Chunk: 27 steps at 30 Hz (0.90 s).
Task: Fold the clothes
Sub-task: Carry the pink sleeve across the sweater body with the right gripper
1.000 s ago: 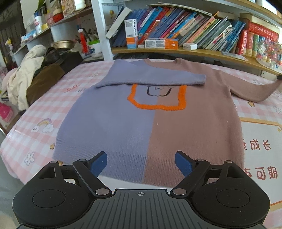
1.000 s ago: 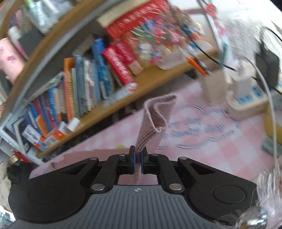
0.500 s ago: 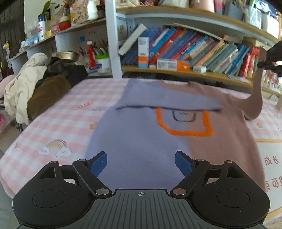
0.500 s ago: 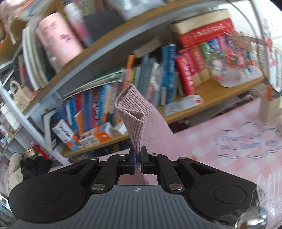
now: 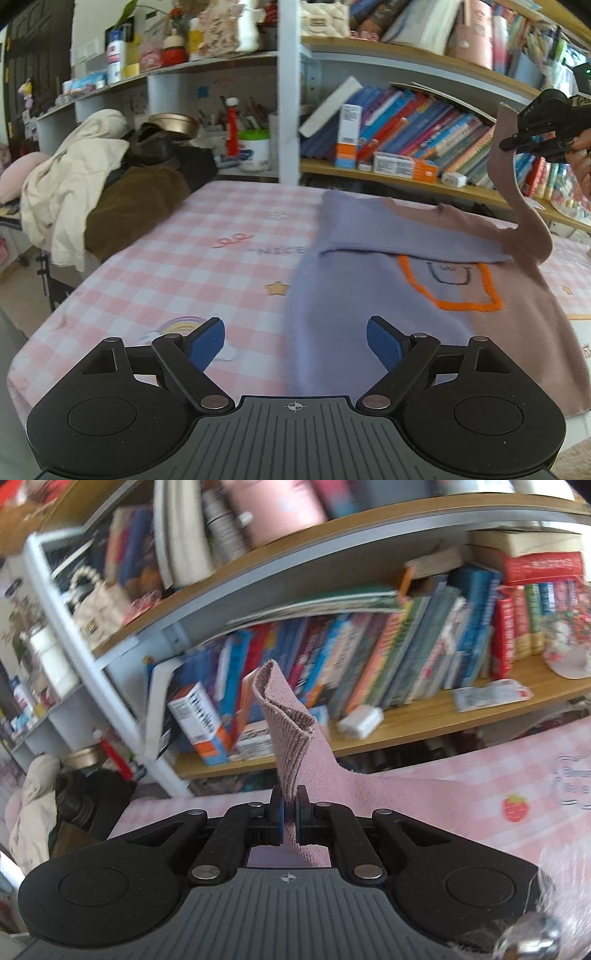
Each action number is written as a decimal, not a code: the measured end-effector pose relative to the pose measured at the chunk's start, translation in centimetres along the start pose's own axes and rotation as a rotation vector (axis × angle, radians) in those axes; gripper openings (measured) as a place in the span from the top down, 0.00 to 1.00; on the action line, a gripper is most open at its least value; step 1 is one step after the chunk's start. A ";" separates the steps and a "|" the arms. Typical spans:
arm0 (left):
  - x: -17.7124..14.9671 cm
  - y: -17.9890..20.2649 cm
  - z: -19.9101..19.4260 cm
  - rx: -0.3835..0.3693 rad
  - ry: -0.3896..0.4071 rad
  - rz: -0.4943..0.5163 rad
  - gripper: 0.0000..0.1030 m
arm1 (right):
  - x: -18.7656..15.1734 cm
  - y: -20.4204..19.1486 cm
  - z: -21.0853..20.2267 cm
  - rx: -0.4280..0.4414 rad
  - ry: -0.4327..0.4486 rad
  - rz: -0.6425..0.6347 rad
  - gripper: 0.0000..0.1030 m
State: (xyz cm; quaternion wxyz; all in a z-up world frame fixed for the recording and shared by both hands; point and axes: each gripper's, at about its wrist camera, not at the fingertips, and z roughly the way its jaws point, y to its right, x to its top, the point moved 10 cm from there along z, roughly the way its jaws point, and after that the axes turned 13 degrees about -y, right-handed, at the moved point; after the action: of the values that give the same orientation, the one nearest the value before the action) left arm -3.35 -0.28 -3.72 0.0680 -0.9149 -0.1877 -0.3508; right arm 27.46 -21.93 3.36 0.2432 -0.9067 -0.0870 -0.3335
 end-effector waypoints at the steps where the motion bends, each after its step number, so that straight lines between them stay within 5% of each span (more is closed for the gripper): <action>1: -0.1 -0.6 0.0 0.004 0.000 -0.007 0.16 | -0.2 -0.9 0.6 0.000 -0.006 -0.010 0.95; 11: -1.1 -5.1 -0.6 0.051 -0.009 -0.012 0.16 | -3.5 -7.3 8.1 -0.028 -0.111 -0.113 0.95; 27: -1.9 -7.1 -0.6 0.066 -0.030 -0.007 0.16 | -8.1 -8.3 13.2 -0.093 -0.245 -0.161 0.90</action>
State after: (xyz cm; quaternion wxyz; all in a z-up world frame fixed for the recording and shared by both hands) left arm -7.78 5.57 -4.56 0.0942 -0.9167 -0.2036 -0.3307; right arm 26.05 -8.12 -7.37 0.1611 -0.9410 -0.1728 -0.2422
